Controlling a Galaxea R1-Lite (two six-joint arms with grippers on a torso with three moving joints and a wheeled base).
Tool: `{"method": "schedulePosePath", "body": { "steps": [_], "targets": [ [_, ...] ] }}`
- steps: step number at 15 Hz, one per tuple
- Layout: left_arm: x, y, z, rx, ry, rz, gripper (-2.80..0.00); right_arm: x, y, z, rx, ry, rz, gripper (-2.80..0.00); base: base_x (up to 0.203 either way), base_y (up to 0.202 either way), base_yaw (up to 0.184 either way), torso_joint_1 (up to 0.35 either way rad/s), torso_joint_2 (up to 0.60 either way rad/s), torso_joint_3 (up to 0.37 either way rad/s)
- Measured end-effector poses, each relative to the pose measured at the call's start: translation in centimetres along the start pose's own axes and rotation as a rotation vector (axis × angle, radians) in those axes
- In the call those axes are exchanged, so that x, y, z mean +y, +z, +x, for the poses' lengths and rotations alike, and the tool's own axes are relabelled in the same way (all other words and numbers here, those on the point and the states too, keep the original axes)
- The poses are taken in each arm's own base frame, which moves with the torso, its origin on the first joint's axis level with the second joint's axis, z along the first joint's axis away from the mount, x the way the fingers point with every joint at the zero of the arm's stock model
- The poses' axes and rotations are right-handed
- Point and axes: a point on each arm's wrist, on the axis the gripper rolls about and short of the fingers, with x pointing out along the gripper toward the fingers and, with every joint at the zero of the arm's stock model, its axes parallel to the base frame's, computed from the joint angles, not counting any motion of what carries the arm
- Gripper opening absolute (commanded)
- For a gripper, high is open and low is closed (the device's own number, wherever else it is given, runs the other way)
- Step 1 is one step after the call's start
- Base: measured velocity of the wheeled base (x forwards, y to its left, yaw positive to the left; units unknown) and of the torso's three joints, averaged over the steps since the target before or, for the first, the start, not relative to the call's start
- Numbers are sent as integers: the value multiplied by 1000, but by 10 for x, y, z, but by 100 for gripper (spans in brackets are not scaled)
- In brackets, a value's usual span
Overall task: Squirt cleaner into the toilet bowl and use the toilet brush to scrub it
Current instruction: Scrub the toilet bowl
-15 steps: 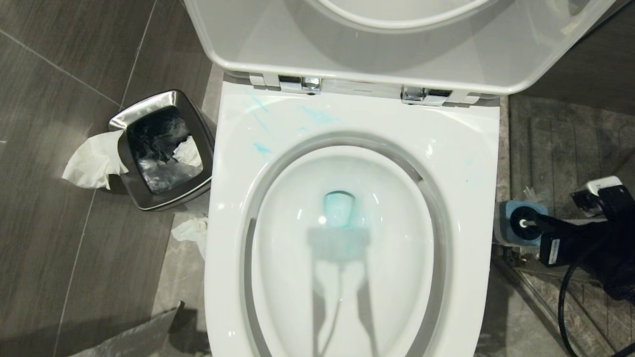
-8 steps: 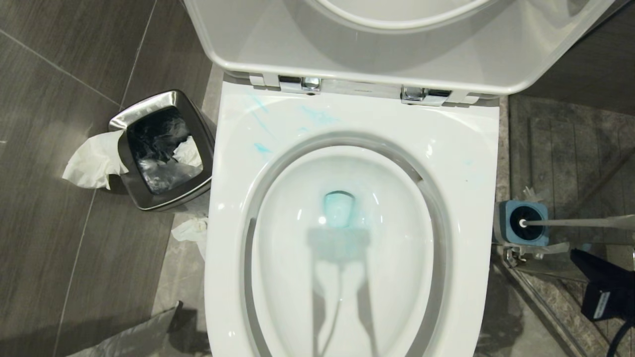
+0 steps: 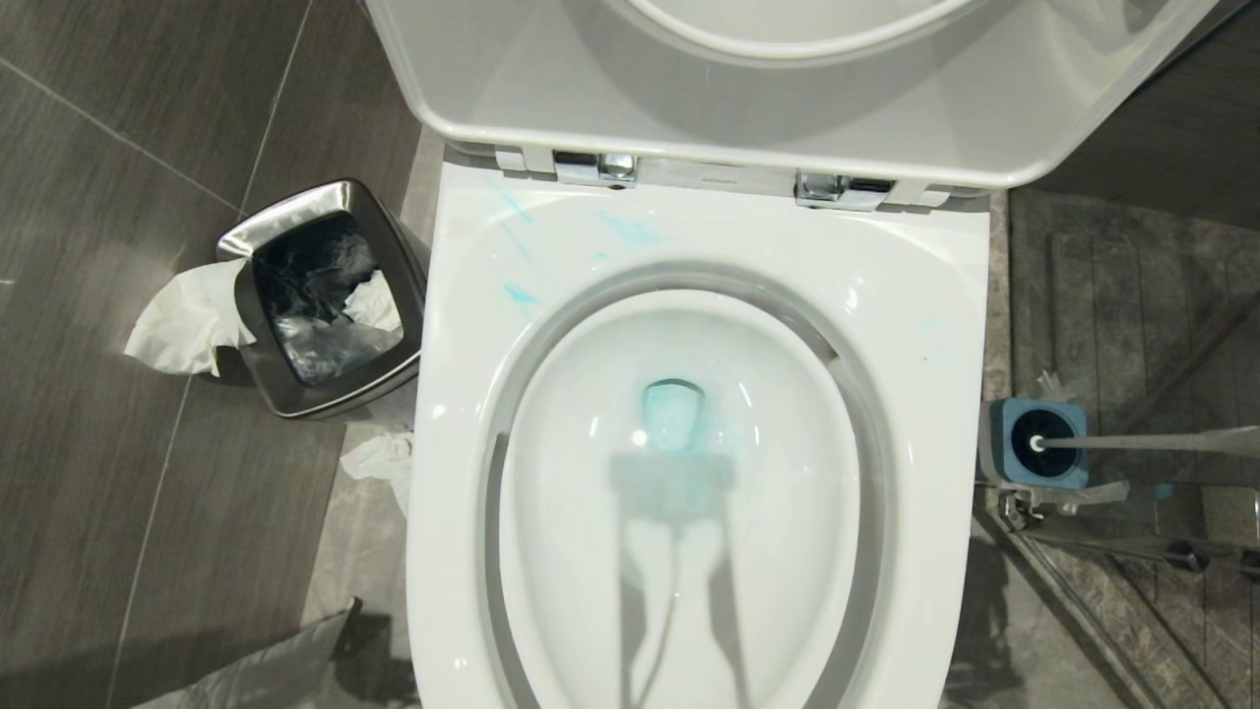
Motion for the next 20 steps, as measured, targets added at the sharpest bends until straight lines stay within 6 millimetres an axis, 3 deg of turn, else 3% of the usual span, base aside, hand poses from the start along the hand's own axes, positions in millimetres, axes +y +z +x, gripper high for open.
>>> {"method": "schedulePosePath", "body": {
  "steps": [5, 9, 13, 20],
  "targets": [
    [0, 0, 0, 0, 0, 0, -280, -1, -15, -41, 145, -36, 42, -280, 0, 0, 0, 0, 0, 0],
    [0, 0, 0, 0, 0, -1, -280, 3, -24, -64, 68, 27, -23, -280, 0, 0, 0, 0, 0, 0],
    [0, 0, 0, 0, 0, -1, -280, 2, -9, -82, 51, 23, 13, -280, 0, 0, 0, 0, 0, 0],
    [0, 0, 0, 0, 0, 0, -280, 3, -13, -85, 96, 28, 40, -280, 0, 0, 0, 0, 0, 0]
  ]
}}
